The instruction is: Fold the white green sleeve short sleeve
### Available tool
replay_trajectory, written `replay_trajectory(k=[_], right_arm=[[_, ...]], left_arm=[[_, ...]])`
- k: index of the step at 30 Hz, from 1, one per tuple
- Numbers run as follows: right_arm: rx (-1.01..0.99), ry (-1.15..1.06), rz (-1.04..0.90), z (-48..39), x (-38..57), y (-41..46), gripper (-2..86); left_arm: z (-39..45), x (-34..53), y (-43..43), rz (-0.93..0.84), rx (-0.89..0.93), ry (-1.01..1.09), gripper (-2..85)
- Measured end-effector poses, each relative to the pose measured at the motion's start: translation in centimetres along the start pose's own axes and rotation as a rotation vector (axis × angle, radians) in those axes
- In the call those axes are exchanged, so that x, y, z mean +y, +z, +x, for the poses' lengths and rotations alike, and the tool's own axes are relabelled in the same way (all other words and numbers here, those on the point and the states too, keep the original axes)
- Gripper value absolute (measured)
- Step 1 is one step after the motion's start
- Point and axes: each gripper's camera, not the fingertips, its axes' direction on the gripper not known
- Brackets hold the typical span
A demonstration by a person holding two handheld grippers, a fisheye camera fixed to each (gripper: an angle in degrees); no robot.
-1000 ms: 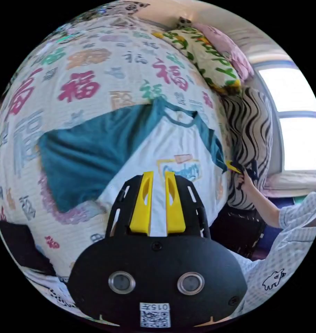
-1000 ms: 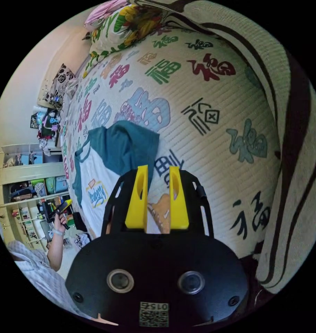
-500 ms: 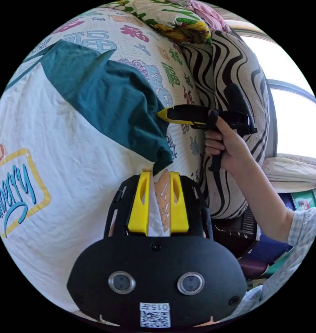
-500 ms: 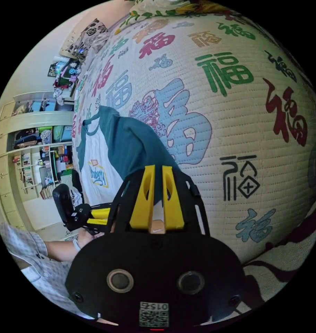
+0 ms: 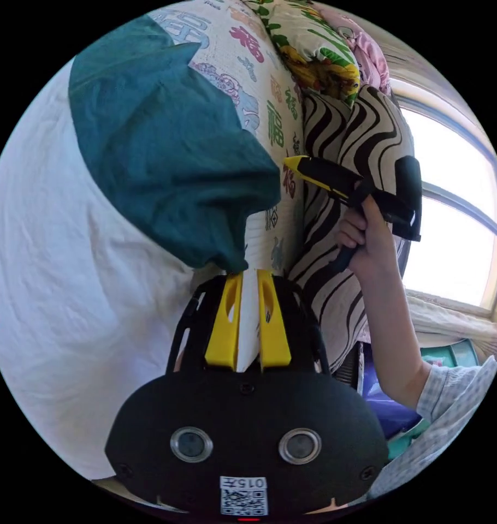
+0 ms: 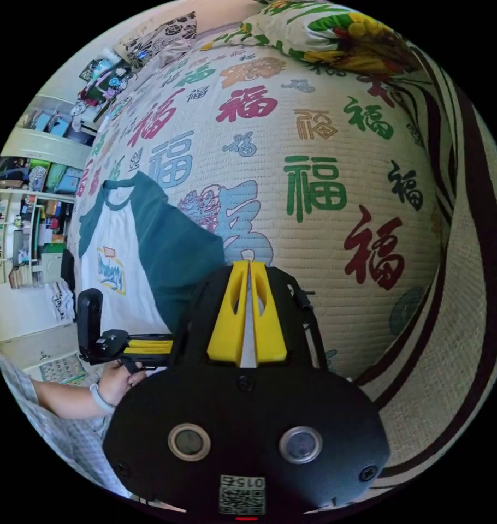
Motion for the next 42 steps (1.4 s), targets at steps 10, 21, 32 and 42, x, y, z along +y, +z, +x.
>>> replay_trajectory(k=[10, 21, 32, 42], right_arm=[[-0.151, -0.054, -0.172, -1.3, 0.6, 4.3, 2.1], [0.272, -0.107, -0.047, -4.6, 3.4, 3.5, 1.8], [0.032, 0.117, 0.113, -6.4, 16.0, 5.0, 6.3], [-0.219, 0.292, -0.260, -10.9, 30.7, 16.9, 10.2]], left_arm=[[-4.3, 1.8, -1.1, 0.138, 0.148, -0.262, 1.1], [-5.1, 5.2, -0.9, 0.028, 0.298, -0.262, 5.0], [-1.8, 20.1, -4.6, -0.284, 0.465, 0.010, 5.1], [-10.7, 37.2, -30.3, -0.029, -0.344, -0.234, 8.7]])
